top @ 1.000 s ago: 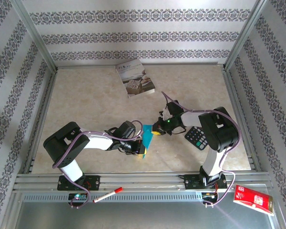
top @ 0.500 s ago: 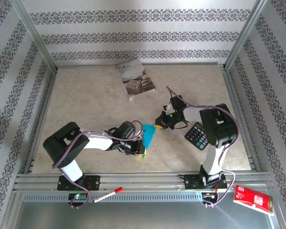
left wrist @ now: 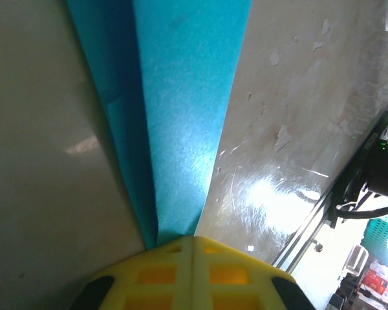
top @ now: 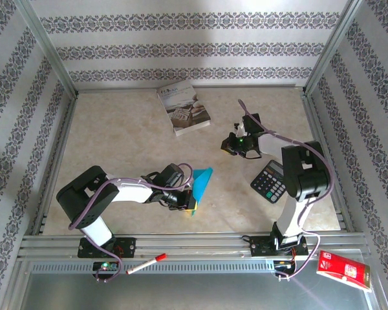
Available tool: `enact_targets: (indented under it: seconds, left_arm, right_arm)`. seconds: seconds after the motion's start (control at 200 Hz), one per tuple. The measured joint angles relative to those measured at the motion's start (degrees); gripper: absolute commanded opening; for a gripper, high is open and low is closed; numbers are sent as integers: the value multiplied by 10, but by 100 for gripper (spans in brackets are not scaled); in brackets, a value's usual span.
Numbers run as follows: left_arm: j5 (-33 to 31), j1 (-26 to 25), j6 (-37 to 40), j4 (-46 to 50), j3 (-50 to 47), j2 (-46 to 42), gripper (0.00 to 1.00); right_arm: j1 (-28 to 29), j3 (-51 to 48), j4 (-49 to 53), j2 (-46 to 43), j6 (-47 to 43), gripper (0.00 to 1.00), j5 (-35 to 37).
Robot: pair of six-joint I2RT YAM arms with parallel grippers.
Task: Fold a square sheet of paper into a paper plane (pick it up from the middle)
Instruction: Perform the fifth fold on the wing at the bottom-center of the table, then move a paper plane to the center of the table.
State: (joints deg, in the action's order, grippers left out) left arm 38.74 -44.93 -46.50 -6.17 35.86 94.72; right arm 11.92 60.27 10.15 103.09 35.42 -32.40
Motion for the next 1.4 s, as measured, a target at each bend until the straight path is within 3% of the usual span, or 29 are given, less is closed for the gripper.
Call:
enact_targets:
  seconds: [0.115, 0.26, 0.43, 0.485, 0.615, 0.774, 1.139, 1.399]
  left_arm:
    - [-14, 0, -6, 29, 9, -9, 20]
    - [-36, 8, -16, 53, 21, -54, 31]
    - [-87, 98, -25, 70, -4, -183, 37]
    - [-108, 135, -26, 78, -19, -221, 38]
    - [-142, 207, -24, 114, -37, -277, 40]
    - [-149, 243, -14, 134, -37, -288, 41]
    - [-128, 244, -13, 135, -49, -284, 42]
    - [-118, 244, -13, 135, -52, -278, 42]
  right_arm:
    - [23, -16, 24, -82, -19, 8, 23]
    - [83, -66, 63, -199, -35, 24, 87]
    - [198, -144, 112, -301, 3, 42, 204]
    - [242, -153, 123, -307, 18, 45, 241]
    - [336, -144, 132, -276, 56, 67, 321]
    - [399, -88, 141, -176, 87, 81, 385]
    - [424, 17, 178, -31, 95, 84, 460]
    - [424, 30, 210, -12, 97, 74, 480]
